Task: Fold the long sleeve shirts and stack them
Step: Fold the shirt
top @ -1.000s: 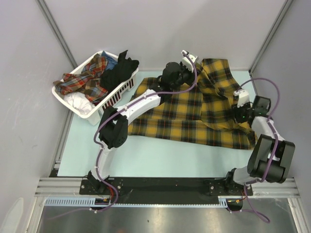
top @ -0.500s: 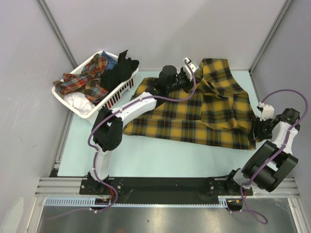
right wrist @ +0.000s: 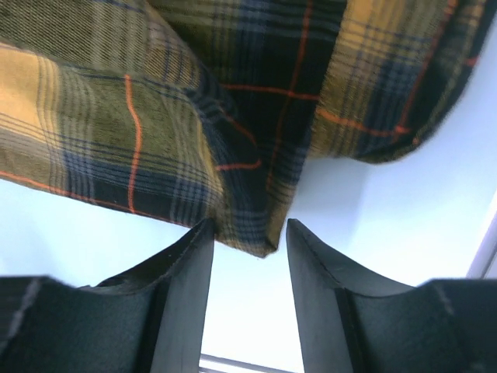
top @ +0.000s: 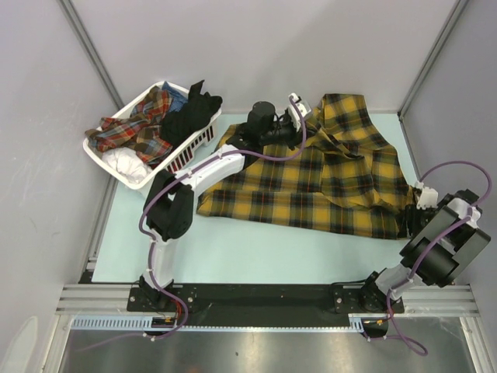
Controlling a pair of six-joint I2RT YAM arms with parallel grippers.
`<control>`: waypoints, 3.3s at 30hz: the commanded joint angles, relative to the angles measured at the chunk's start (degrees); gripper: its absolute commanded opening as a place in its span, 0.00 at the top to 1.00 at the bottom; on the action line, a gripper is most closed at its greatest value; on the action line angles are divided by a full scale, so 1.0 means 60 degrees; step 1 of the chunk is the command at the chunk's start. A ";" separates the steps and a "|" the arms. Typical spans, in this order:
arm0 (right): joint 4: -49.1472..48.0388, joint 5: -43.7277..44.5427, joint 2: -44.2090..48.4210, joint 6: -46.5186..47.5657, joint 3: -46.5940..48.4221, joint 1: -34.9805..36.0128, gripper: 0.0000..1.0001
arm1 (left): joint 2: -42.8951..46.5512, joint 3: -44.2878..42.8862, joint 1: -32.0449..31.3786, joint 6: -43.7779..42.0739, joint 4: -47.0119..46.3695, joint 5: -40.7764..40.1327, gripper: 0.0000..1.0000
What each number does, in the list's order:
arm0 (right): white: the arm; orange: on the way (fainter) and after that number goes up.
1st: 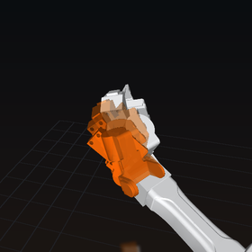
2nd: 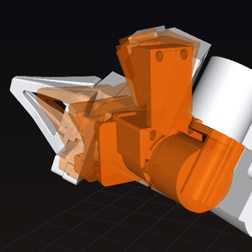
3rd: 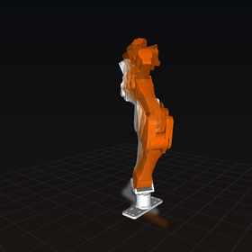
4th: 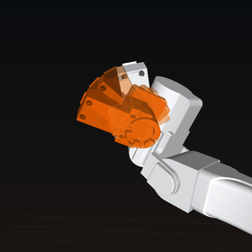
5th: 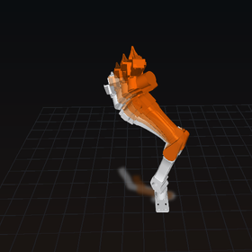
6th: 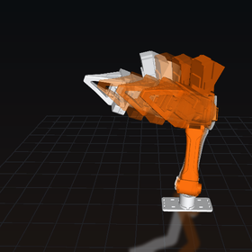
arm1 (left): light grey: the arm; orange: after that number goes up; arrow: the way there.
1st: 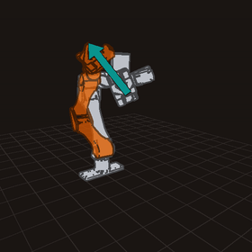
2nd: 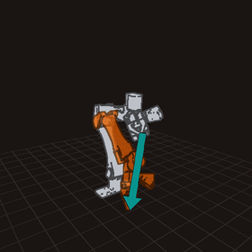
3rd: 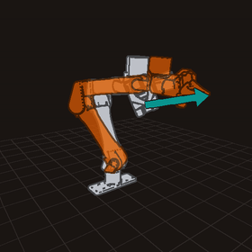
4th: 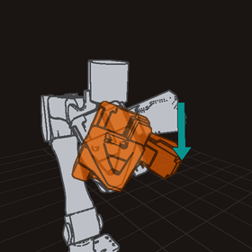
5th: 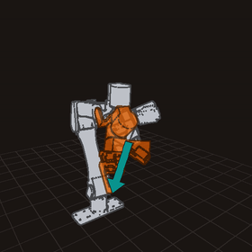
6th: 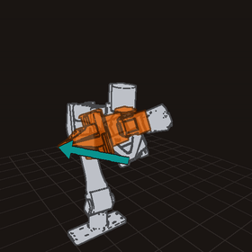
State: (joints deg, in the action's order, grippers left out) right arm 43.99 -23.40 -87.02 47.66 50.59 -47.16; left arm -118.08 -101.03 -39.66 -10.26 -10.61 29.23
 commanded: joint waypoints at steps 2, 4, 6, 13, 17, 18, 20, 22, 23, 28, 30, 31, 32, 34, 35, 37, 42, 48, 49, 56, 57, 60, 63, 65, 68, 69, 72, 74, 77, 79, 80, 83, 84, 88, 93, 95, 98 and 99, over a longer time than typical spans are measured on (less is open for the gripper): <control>0.0095 -0.0626 -0.0072 -0.0164 0.0708 0.0096 0.55 | 0.0461 0.0022 0.0135 -0.0355 0.0040 0.0694 0.91; 0.0328 -0.0846 0.0016 -0.0252 0.1030 0.0227 0.55 | 0.0447 0.0008 0.0179 -0.0341 0.0055 0.0709 0.91; 0.0461 -0.0963 0.0162 -0.0282 0.1293 0.0431 0.55 | 0.0447 0.0008 0.0179 -0.0355 0.0040 0.0709 0.91; -0.0459 -0.0495 0.0354 -0.0516 0.0988 0.1368 0.54 | 0.0476 -0.0021 0.0165 -0.0486 0.0055 0.0724 0.90; -0.1090 -0.0071 -0.0129 -0.0619 0.0856 0.1663 0.53 | 0.0476 -0.0036 0.0209 -0.0487 0.0069 0.0665 0.88; -0.1337 0.0031 -0.0202 -0.0546 0.0812 0.1678 0.54 | 0.0476 -0.0036 0.0223 -0.0458 0.0069 0.0679 0.86; -0.1442 0.0309 -0.0437 -0.0356 0.0695 0.1707 0.54 | 0.0418 -0.0065 0.0282 -0.0312 0.0040 0.0869 0.86; -0.1341 0.0398 -0.0540 -0.0151 0.0695 0.1634 0.54 | 0.0418 -0.0095 0.0340 -0.0253 0.0040 0.0914 0.85; -0.1238 0.0355 -0.0540 -0.0063 0.0651 0.1518 0.55 | 0.0432 -0.0080 0.0326 -0.0253 0.0040 0.0914 0.85; -0.0696 0.0311 -0.0335 0.0274 0.0505 0.1268 0.70 | 0.0491 0.0037 0.0370 -0.0267 0.0011 0.0899 0.84; -0.0593 0.0325 -0.0276 0.0362 0.0388 0.1224 0.85 | 0.0564 0.0095 0.0413 -0.0267 -0.0033 0.0972 0.84; -0.0564 0.0354 -0.0276 0.0435 0.0373 0.1195 0.90 | 0.0593 0.0168 0.0399 -0.0311 -0.0048 0.1016 0.84; -0.0506 0.0384 -0.0291 0.0537 0.0387 0.1165 0.94 | 0.0622 0.0198 0.0428 -0.0340 -0.0062 0.1103 0.85; -0.0315 0.0486 -0.0291 0.0713 0.0474 0.0946 1.00 | 0.0754 0.0257 0.0487 -0.0414 -0.0033 0.1177 0.85; -0.0257 0.0530 -0.0306 0.0961 0.0489 0.0815 1.00 | 0.0798 0.0286 0.0559 -0.0472 0.0068 0.1221 0.85; -0.0154 0.0633 -0.0422 0.1138 0.0533 0.0565 1.00 | 0.0959 0.0446 0.0647 -0.0852 0.0201 0.1426 0.86; 0.0563 0.0356 -0.0483 0.1154 0.0797 0.0594 0.75 | 0.1456 0.1513 0.1101 -0.2327 0.0610 0.3034 0.86; 0.1648 -0.1035 0.0264 0.0833 0.1865 0.0608 0.43 | 0.2248 0.2540 0.1541 -0.6335 0.3127 0.4721 0.94; 0.1735 -0.1428 0.0454 0.0831 0.1968 0.0695 0.43 | 0.2350 0.2673 0.1614 -0.6796 0.3682 0.4940 0.95; 0.1592 -0.2399 0.0851 0.0626 0.2160 0.2318 0.41 | 0.2513 0.3274 0.2595 -1.1977 0.6746 0.5587 1.00; 0.1445 -0.2356 0.0837 0.0568 0.2029 0.2511 0.41 | 0.2469 0.3347 0.2654 -1.2276 0.6996 0.5572 1.00; 0.1121 -0.2326 0.0677 0.0406 0.1867 0.3140 0.40 | 0.2395 0.3479 0.2874 -1.2878 0.7437 0.5601 0.99; 0.1004 -0.2326 0.0355 0.0494 0.1779 0.3376 0.41 | 0.2380 0.3625 0.3065 -1.3435 0.7847 0.5616 0.96; 0.1004 -0.2224 0.0120 0.0538 0.1764 0.3479 0.44 | 0.2381 0.3714 0.3167 -1.3916 0.8154 0.5572 0.92; 0.1003 -0.1902 -0.0217 0.0524 0.1764 0.3524 0.46 | 0.2337 0.3816 0.3328 -1.4153 0.8419 0.5499 0.91; 0.1004 -0.1771 -0.0261 0.0553 0.1749 0.3523 0.46 | 0.2308 0.3845 0.3387 -1.4212 0.8448 0.5426 0.90; 0.1120 -0.1638 -0.0247 0.0597 0.1735 0.3538 0.46 | 0.2161 0.3817 0.3752 -1.4621 0.8594 0.4886 0.71; 0.1369 -0.1550 -0.0043 0.0626 0.1749 0.3597 0.46 | 0.2204 0.3773 0.4089 -1.4667 0.8639 0.4256 0.62; 0.1748 -0.1374 0.0484 0.0903 0.1706 0.3626 0.45 | 0.2423 0.3583 0.4543 -1.3444 0.8580 0.3566 0.49; 0.1926 -0.0995 0.0660 0.1239 0.1603 0.3641 0.45 | 0.2848 0.3611 0.4661 -1.2664 0.8595 0.3201 0.47; 0.2275 -0.0848 0.0748 0.1415 0.1588 0.3626 0.46 | 0.3038 0.3698 0.4647 -1.2109 0.8624 0.2909 0.46; 0.2965 -0.0554 0.0968 0.2235 0.1486 0.3393 0.46 | 0.3946 0.4400 0.4501 -1.1666 0.8712 0.2310 0.44; 0.3068 -0.0408 0.1012 0.2426 0.1428 0.3232 0.46 | 0.4252 0.4721 0.4457 -1.1490 0.8683 0.2117 0.42; 0.3260 -0.0071 0.1071 0.3159 0.1004 0.3011 0.46 | 0.4591 0.5383 0.4354 -1.1077 0.8609 0.1588 0.41; 0.3084 0.0340 0.1042 0.4037 0.0461 0.2733 0.46 | 0.4914 0.6013 0.4047 -1.1092 0.8448 0.1369 0.40; 0.3128 0.0457 0.1071 0.4316 0.0184 0.2528 0.46 | 0.5104 0.6435 0.3755 -1.1281 0.8434 0.1193 0.40; 0.2894 0.0603 0.1305 0.4756 -0.0212 0.2425 0.46 | 0.5338 0.7240 0.3388 -1.1561 0.8274 0.0521 0.40; 0.2777 0.0618 0.1393 0.4801 -0.0344 0.2425 0.46 | 0.5398 0.7447 0.3315 -1.1518 0.7968 0.0301 0.41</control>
State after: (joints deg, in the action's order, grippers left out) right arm 61.41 -21.80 -81.54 71.16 51.07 -31.88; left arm -89.80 -61.32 -17.21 -78.13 39.55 35.70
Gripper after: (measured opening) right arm 0.544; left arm 0.602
